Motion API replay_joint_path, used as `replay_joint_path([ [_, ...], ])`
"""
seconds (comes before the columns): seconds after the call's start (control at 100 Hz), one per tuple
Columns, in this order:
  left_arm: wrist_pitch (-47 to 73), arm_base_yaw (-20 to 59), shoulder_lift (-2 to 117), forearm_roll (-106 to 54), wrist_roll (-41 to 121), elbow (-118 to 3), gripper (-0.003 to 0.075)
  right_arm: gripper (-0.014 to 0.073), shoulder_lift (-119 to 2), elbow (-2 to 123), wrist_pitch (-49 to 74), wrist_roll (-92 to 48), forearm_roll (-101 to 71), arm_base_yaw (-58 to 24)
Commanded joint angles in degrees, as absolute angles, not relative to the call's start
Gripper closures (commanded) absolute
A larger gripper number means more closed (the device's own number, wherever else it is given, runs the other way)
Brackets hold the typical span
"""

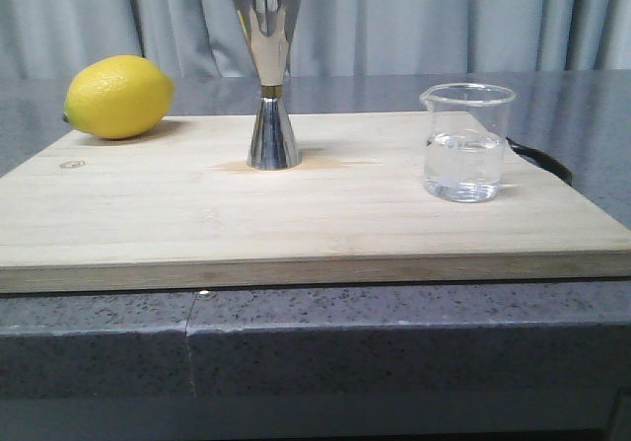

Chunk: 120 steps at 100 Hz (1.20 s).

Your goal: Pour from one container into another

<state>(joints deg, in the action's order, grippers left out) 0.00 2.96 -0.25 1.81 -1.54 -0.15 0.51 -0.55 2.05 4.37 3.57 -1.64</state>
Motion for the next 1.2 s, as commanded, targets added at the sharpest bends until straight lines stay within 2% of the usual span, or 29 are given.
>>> replay_joint_path([
  [0.0,-4.6,2.8,-1.4,1.3,-1.9,0.6,0.0739,0.066,1.6,-2.1,-2.4,4.3,3.5,-1.4],
  [0.7,-4.6,2.8,-1.4,1.3,-1.9,0.6,0.0739,0.066,1.6,-2.1,-2.4,4.3,3.5,-1.4],
  [0.94,-7.3,2.8,-1.4,0.0,-1.9,0.3,0.0739,0.066,1.6,-1.5,-6.2,4.3,3.4,-1.4],
  [1.19,-3.3,2.8,-0.5,-4.7,-1.9,-8.2,0.074,0.066,0.5,8.5,5.6,4.3,2.4,-1.4],
])
